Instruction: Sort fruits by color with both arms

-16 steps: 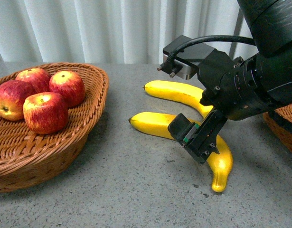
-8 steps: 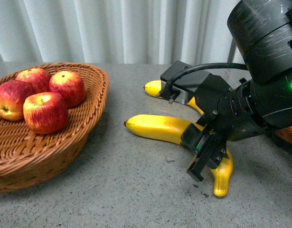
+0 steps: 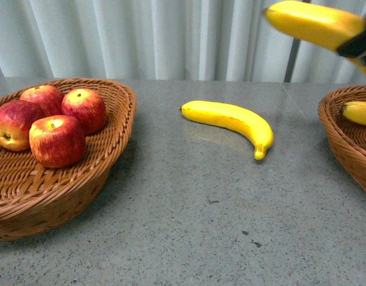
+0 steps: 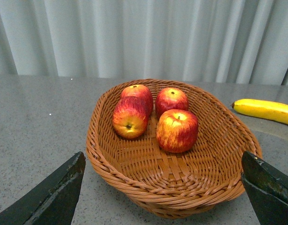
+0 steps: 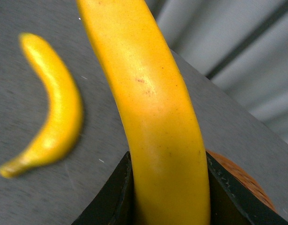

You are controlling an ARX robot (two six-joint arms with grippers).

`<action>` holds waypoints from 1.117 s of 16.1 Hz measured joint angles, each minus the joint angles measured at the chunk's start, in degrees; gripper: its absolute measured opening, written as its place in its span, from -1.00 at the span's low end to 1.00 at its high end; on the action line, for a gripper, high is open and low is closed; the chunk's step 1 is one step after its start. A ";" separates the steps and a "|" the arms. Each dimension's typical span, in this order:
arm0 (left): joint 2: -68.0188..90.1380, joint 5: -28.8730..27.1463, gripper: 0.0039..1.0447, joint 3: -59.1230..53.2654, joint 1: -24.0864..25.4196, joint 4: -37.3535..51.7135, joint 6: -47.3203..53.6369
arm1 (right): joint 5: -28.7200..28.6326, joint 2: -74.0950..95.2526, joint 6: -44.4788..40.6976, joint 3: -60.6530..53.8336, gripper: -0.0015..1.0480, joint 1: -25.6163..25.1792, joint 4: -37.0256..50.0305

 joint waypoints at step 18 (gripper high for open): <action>0.00 0.02 0.88 0.00 0.00 -0.02 0.00 | -7.02 18.12 3.93 18.34 0.87 12.74 -6.71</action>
